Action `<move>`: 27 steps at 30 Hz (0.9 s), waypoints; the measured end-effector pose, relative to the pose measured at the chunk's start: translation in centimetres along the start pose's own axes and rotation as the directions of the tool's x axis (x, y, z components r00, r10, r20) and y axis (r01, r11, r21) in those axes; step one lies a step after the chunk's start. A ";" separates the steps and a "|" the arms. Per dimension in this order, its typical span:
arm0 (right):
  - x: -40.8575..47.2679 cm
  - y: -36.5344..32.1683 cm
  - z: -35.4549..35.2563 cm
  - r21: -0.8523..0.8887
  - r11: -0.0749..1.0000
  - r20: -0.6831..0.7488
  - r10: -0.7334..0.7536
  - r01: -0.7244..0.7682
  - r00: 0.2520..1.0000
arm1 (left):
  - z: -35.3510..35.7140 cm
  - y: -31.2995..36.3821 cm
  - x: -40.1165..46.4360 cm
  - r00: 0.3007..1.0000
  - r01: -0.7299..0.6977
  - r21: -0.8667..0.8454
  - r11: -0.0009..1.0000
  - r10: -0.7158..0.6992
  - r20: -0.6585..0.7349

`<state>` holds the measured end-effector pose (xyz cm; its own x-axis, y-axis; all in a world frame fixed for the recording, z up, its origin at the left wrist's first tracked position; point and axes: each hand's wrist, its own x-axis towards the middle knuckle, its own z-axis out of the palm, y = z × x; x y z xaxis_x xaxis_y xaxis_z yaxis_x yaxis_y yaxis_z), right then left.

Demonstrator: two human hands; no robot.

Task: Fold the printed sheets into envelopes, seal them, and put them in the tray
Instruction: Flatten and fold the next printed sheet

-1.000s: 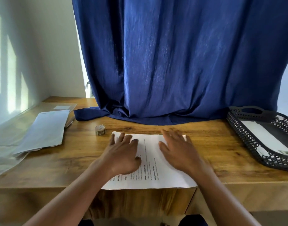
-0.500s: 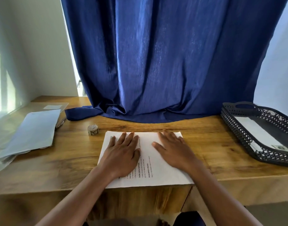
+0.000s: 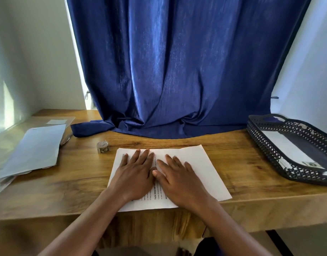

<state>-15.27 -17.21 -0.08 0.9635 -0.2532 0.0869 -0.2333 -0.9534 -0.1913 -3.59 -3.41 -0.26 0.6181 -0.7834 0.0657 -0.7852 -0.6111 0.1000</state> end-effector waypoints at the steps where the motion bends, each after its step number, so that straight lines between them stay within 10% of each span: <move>1: -0.2 0.4 0.1 -0.004 1.000 0.012 0.009 -0.009 1.000 | 0.0 0.0 0.0 1.000 0.003 -0.014 1.000 -0.003 -0.002; 27: -2.1 6.6 0.3 -0.105 0.982 -0.042 0.152 -0.155 0.988 | 0.2 1.1 -3.8 0.995 -0.092 0.001 0.996 0.091 0.041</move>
<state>-18.79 -22.94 -1.86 0.9106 -0.4015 0.0976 -0.3926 -0.9144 -0.0984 -6.82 -1.12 -0.56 0.5416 -0.8400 0.0341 -0.8386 -0.5369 0.0923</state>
